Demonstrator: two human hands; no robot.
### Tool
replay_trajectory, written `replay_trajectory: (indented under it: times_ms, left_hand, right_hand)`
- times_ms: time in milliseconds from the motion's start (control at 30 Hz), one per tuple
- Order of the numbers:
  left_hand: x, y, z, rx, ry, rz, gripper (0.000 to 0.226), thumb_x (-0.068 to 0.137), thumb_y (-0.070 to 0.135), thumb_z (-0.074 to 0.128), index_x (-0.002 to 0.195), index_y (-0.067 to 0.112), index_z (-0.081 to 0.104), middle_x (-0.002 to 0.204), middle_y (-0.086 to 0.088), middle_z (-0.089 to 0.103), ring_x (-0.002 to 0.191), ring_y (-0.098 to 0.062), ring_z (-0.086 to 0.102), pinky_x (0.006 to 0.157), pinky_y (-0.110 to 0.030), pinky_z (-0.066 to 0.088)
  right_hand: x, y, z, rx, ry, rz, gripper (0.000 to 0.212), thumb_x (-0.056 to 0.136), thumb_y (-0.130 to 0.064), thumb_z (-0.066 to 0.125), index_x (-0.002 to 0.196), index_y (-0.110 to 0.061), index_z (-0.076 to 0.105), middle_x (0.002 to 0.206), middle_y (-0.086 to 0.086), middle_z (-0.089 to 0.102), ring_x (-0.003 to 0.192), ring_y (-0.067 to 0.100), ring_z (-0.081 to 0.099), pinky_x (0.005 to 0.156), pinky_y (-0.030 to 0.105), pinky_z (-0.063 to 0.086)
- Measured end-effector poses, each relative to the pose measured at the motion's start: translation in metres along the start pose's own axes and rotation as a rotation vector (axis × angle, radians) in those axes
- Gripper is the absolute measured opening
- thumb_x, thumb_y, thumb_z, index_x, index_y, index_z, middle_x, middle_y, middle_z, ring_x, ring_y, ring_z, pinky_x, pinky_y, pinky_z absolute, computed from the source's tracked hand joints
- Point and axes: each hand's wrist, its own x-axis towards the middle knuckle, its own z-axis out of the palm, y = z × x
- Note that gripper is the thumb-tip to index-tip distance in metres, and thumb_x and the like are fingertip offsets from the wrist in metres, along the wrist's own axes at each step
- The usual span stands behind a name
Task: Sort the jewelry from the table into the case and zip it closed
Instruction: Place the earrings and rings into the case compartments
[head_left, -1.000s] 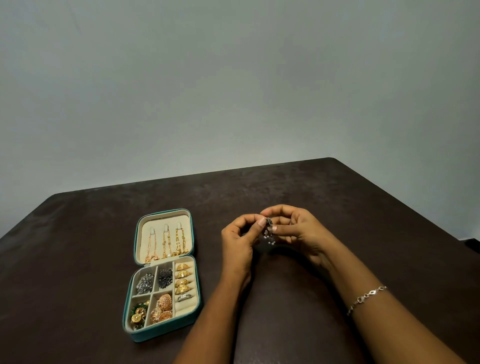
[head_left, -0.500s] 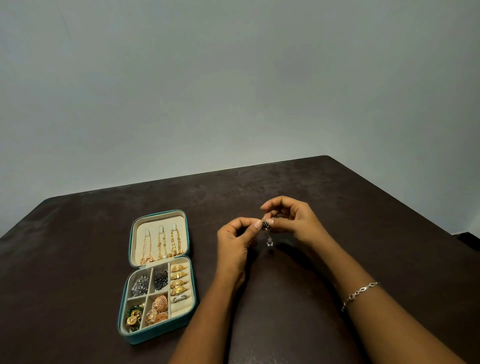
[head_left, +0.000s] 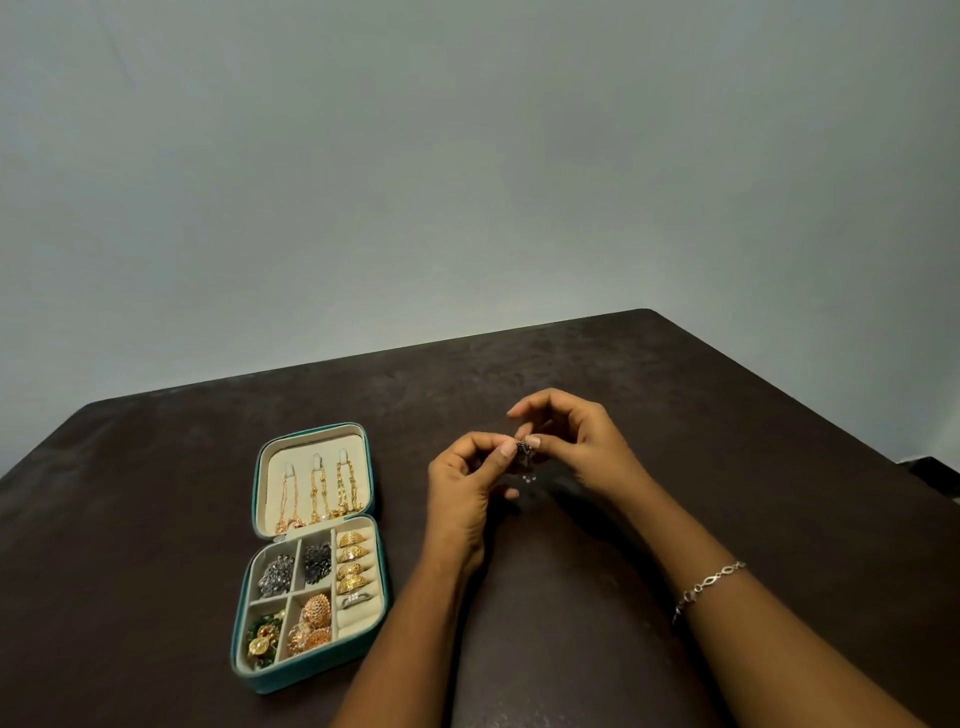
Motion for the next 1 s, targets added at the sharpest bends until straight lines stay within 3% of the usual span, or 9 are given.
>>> replay_trajectory:
  times_ms: [167,333,500,733,1000]
  left_hand:
    - [-0.0004,0.0026,0.0016,-0.076,0.016,-0.043,0.009,0.086,0.006,0.055,0.083,0.007,0.063,0.067,-0.002,0.07,0.058,-0.008,0.062,0.043,-0.018,0.047]
    - [0.0003,0.0038,0.0004,-0.13,-0.008,-0.086,0.01,0.083,0.006,0.058,0.091,0.006,0.064,0.069,-0.001,0.072,0.059,-0.007,0.064,0.048,-0.018,0.048]
    - [0.0022,0.0018,-0.0002,-0.133,0.017,-0.097,0.013,0.084,0.004,0.059,0.093,0.008,0.066,0.077,-0.003,0.071,0.058,-0.009,0.059,0.048,-0.02,0.046]
    - [0.0002,0.0031,-0.0011,-0.073,-0.014,-0.112,0.016,0.084,0.001,0.057,0.093,0.011,0.066,0.072,0.001,0.07,0.063,-0.007,0.065,0.051,-0.019,0.048]
    - [0.0007,0.0002,-0.0007,-0.01,-0.011,-0.098,0.017,0.087,0.0,0.054,0.089,0.011,0.065,0.083,-0.005,0.067,0.065,-0.011,0.057,0.047,-0.019,0.044]
  right_hand:
    - [-0.0005,-0.001,0.0028,-0.151,0.044,-0.082,0.029,0.084,0.006,0.053,0.091,-0.021,0.062,0.084,-0.005,0.062,0.08,0.005,0.061,0.071,0.022,0.052]
    - [-0.0013,0.0008,0.0034,-0.245,0.046,-0.127,0.024,0.084,0.004,0.054,0.094,-0.017,0.063,0.087,-0.01,0.062,0.082,0.0,0.058,0.069,0.012,0.044]
    - [-0.0015,0.0002,0.0021,-0.263,0.066,-0.143,0.023,0.085,0.004,0.054,0.096,-0.014,0.063,0.088,-0.012,0.06,0.083,-0.002,0.056,0.069,0.01,0.044]
    - [-0.0028,-0.0015,0.0015,-0.278,0.067,-0.158,0.023,0.085,0.003,0.054,0.098,-0.014,0.063,0.091,-0.014,0.059,0.088,-0.003,0.056,0.074,0.008,0.043]
    - [-0.0008,-0.0018,0.0014,-0.194,0.087,-0.191,0.025,0.086,0.005,0.051,0.097,-0.015,0.062,0.087,-0.01,0.059,0.081,0.009,0.059,0.068,0.023,0.052]
